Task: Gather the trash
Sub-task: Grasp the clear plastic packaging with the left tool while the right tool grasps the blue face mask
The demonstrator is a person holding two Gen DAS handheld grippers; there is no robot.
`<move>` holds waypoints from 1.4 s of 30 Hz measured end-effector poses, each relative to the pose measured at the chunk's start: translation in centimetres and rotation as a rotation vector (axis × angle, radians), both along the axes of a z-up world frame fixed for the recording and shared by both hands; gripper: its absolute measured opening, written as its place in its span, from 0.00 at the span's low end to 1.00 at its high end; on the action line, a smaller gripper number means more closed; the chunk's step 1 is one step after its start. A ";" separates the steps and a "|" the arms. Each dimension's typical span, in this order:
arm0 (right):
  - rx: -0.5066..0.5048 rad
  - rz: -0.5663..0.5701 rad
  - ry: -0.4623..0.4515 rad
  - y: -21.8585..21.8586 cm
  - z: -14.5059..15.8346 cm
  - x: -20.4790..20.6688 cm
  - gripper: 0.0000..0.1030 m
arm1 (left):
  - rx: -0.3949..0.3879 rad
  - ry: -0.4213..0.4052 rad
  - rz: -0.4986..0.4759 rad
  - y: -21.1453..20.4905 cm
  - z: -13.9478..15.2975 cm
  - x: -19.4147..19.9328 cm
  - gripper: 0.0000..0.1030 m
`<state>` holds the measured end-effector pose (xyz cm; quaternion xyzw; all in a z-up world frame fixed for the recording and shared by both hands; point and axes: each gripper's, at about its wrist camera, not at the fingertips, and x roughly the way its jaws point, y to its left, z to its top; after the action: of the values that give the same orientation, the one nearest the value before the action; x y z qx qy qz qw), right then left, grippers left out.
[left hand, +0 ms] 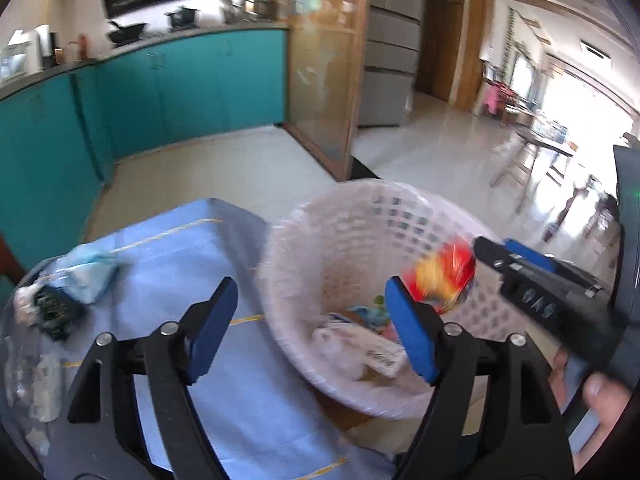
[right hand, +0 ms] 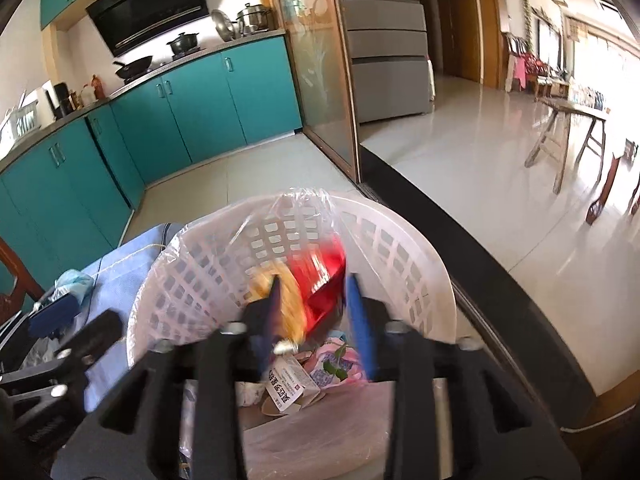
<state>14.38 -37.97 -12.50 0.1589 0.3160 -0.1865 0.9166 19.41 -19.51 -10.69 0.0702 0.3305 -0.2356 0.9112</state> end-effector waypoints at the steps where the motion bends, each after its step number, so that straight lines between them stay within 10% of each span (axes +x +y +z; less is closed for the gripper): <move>1: 0.002 -0.005 -0.006 0.0 0.0 0.0 0.57 | 0.000 -0.017 0.043 1.4 0.0 0.0 0.76; 9: -0.048 0.117 -0.027 4.0 0.7 1.7 0.59 | 0.149 0.004 0.515 16.6 -3.1 2.6 0.76; 13: 0.024 0.273 -0.038 8.0 1.0 4.8 0.59 | 0.206 0.085 0.597 21.9 -5.2 3.3 0.76; 22: 0.155 0.657 0.059 22.6 -0.9 17.3 0.59 | 0.209 0.149 0.551 23.9 -8.0 3.3 0.76; 31: 0.138 0.747 0.126 29.7 -4.8 25.4 0.66 | 0.165 0.213 0.465 24.5 -10.1 3.7 0.19; 34: 0.091 0.774 0.185 30.7 -6.0 25.3 0.66 | 0.152 0.214 0.446 24.5 -10.2 3.3 0.13; 42: 0.025 0.787 0.225 29.0 -5.6 22.2 0.12 | 0.084 0.207 0.419 24.2 -9.0 1.1 0.06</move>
<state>36.54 -8.93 -18.10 0.0155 0.4533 0.1659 0.8756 20.50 4.70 -19.66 0.0131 0.4391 -0.0333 0.8977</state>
